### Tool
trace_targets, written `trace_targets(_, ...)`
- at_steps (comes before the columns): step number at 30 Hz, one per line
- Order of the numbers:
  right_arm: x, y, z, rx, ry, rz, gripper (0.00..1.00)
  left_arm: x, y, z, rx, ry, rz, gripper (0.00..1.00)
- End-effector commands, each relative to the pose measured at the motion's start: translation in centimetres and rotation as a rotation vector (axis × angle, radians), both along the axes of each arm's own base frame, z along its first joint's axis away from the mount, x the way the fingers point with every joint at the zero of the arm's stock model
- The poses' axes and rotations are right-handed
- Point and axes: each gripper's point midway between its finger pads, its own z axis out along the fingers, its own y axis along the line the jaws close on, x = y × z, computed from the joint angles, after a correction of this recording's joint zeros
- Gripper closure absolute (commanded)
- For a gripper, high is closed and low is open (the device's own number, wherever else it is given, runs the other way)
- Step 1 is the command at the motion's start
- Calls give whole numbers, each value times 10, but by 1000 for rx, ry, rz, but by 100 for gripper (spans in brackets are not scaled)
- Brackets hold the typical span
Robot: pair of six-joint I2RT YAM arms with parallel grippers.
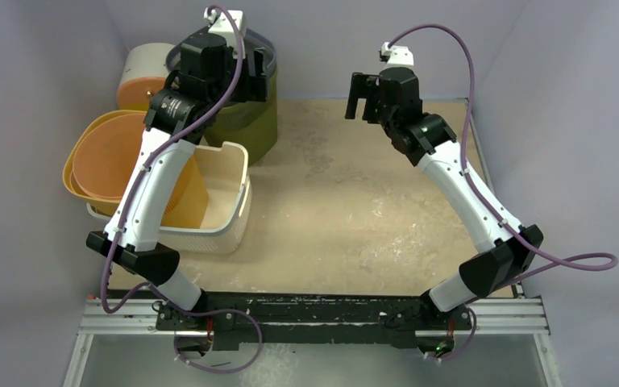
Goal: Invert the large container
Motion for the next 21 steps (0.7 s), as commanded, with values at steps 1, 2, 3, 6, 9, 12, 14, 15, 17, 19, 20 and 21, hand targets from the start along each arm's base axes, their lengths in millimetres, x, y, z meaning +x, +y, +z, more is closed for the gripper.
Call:
trace_targets(1, -7, -6, 19, -45, -60, 23, 0, 0, 8, 24, 35, -88, 15, 20)
trace_targets(2, -9, -6, 13, -73, -49, 49, 0, 2, 9, 25, 47, -90, 20, 20)
trace_targets(3, -9, -6, 11, -83, -51, 56, 0, 4, 10, 27, 59, -95, 24, 20)
trace_targets(6, -5, 1, 9, -93, -31, 89, 0, 11, 13, 29, 96, -102, 37, 19)
trace_targets(9, -2, 15, 9, -88, -21, 156, 0, 19, 13, 29, 129, -103, 46, 18)
trace_targets(12, -1, 19, 16, -78, -29, 173, 0, 33, 12, 27, 150, -109, 57, 20)
trace_targets(14, -1, 18, 21, -69, -44, 166, 1, 44, 9, 19, 171, -96, 65, 23)
trace_targets(15, -1, 18, 22, -65, -48, 162, 1, 48, 9, 17, 181, -93, 69, 23)
trace_targets(17, 0, 18, 20, -69, -44, 165, 2, 55, 9, 11, 198, -83, 70, 24)
trace_targets(19, 0, 18, 18, -78, -33, 164, 2, 61, 6, 5, 205, -76, 58, 25)
trace_targets(20, 0, 17, 17, -81, -28, 162, 2, 64, 6, 2, 208, -70, 56, 25)
trace_targets(21, 1, 17, 16, -85, -23, 162, 2, 68, 7, -2, 212, -64, 59, 25)
